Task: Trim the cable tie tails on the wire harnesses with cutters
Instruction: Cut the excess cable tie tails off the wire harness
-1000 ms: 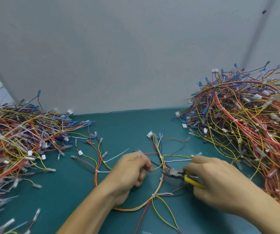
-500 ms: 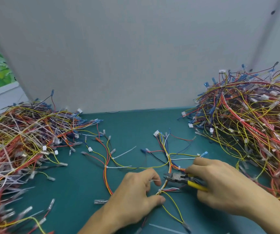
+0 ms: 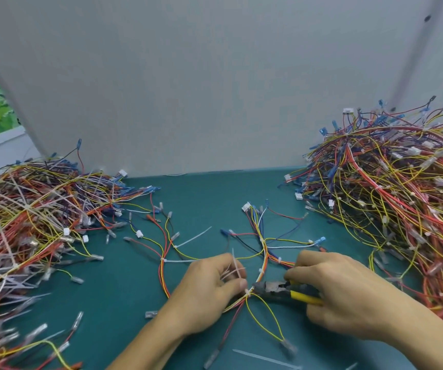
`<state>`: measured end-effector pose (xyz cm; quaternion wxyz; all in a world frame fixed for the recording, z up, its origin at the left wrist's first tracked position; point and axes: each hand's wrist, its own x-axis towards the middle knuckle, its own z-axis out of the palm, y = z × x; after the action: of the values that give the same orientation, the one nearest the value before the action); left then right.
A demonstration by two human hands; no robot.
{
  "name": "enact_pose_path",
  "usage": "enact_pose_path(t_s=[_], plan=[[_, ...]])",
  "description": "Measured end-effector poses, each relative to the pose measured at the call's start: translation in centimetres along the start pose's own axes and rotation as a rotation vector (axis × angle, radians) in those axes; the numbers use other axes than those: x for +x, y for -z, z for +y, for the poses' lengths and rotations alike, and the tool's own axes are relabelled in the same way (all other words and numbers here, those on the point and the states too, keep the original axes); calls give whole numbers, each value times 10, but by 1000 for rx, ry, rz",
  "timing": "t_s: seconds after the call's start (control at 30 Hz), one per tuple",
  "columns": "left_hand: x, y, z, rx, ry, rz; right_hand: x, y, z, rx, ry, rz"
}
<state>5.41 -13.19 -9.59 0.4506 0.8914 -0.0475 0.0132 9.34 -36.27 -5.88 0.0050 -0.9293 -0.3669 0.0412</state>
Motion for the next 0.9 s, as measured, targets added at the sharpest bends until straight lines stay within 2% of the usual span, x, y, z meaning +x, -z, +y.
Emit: enact_pose_path(t_s=[0.13, 0.9], plan=[[2, 0, 0, -42, 42, -38, 1, 0, -2, -5, 25, 2], [4, 5, -2, 1, 34, -118, 4, -7, -3, 11, 68, 0]])
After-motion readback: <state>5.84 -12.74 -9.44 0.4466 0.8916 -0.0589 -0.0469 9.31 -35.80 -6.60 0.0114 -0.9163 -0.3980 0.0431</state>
